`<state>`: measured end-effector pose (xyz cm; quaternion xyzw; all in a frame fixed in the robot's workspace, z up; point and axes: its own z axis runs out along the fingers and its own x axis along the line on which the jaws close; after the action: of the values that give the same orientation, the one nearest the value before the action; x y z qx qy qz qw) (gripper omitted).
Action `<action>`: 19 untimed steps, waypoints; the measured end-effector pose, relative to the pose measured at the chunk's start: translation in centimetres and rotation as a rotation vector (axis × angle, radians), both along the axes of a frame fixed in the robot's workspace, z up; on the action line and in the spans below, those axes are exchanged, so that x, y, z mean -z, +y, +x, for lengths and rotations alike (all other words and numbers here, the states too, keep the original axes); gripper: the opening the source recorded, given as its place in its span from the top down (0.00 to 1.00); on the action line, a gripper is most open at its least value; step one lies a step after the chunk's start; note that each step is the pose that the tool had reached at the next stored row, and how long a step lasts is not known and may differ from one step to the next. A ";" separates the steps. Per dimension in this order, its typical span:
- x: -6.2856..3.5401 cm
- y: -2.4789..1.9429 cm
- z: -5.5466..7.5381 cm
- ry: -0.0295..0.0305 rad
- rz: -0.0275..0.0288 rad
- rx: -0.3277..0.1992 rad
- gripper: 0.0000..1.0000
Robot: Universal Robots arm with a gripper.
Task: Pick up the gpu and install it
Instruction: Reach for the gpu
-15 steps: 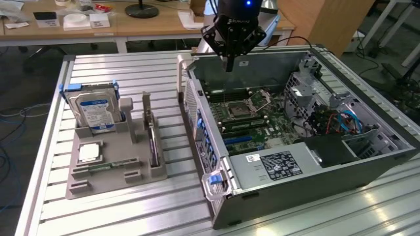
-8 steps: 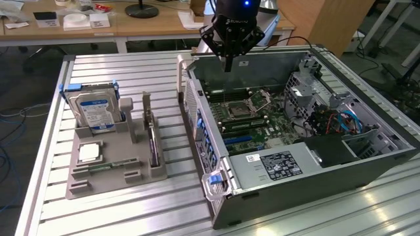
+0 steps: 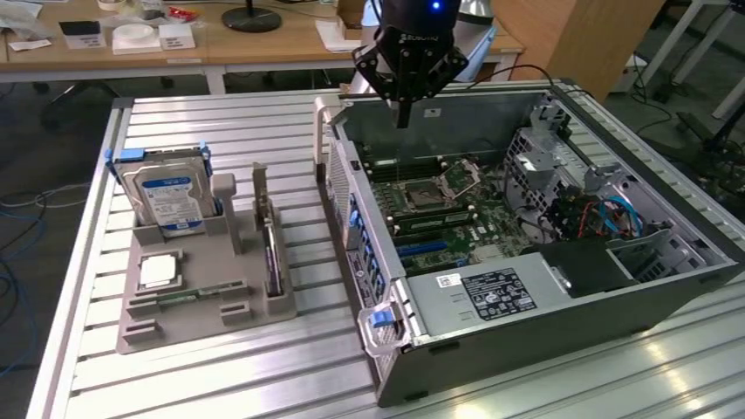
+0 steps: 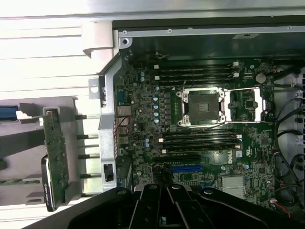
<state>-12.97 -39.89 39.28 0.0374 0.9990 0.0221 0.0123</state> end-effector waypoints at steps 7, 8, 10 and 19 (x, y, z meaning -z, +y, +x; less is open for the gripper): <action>0.05 0.00 -0.6 0.0003 0.0000 0.000 0.89; 0.05 0.00 -0.6 0.0003 0.0000 0.000 0.89; 0.06 0.00 -0.6 0.0003 0.0000 0.000 0.89; 0.07 0.00 -0.9 0.0004 -0.0001 0.000 0.89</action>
<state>-13.84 -39.89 39.21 0.0374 0.9990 0.0220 0.0122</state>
